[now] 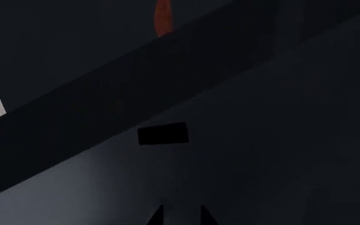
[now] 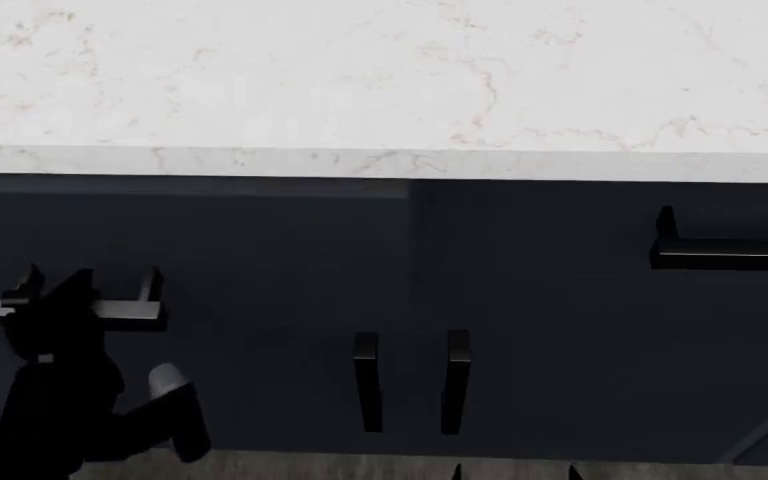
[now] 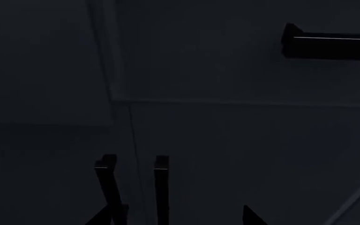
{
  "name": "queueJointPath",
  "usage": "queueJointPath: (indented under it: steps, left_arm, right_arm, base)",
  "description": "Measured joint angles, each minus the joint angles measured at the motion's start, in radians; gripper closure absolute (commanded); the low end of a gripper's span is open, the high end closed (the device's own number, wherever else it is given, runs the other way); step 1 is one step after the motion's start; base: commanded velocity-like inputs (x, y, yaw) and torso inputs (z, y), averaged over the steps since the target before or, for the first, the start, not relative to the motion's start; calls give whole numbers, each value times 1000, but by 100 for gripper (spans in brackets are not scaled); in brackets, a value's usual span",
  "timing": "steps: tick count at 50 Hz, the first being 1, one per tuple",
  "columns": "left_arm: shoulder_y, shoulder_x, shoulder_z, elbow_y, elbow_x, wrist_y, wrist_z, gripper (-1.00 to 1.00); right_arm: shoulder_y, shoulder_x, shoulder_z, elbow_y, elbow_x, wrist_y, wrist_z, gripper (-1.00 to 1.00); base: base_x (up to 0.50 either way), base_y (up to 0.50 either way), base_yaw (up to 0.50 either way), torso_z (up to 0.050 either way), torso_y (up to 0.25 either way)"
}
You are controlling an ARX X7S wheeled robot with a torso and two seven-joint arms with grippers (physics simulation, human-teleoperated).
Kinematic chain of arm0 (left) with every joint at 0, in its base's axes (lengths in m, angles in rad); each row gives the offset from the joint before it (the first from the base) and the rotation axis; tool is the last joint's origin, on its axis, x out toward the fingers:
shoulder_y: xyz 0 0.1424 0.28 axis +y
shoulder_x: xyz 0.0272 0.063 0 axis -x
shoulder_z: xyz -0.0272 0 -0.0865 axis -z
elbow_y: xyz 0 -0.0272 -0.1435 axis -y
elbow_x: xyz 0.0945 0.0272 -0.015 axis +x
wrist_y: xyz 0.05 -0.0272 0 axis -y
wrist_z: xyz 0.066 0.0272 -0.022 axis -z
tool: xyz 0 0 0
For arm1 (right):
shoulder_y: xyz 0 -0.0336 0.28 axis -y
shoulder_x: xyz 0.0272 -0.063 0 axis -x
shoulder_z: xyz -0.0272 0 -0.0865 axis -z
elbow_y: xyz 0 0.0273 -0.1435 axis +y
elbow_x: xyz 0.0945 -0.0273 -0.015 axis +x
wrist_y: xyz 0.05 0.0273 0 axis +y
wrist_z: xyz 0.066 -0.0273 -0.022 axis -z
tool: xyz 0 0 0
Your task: Open the left drawer.
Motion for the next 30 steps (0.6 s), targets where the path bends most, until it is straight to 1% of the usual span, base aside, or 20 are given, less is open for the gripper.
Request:
queueJointPath:
  steps: [30]
  left_arm:
    - [42,-9,-21,54,-11,-11,-18,100]
  right_arm:
    - [7,4,-6,19,8,-1,11,-100]
  base:
    - [-1,0,0,0,0]
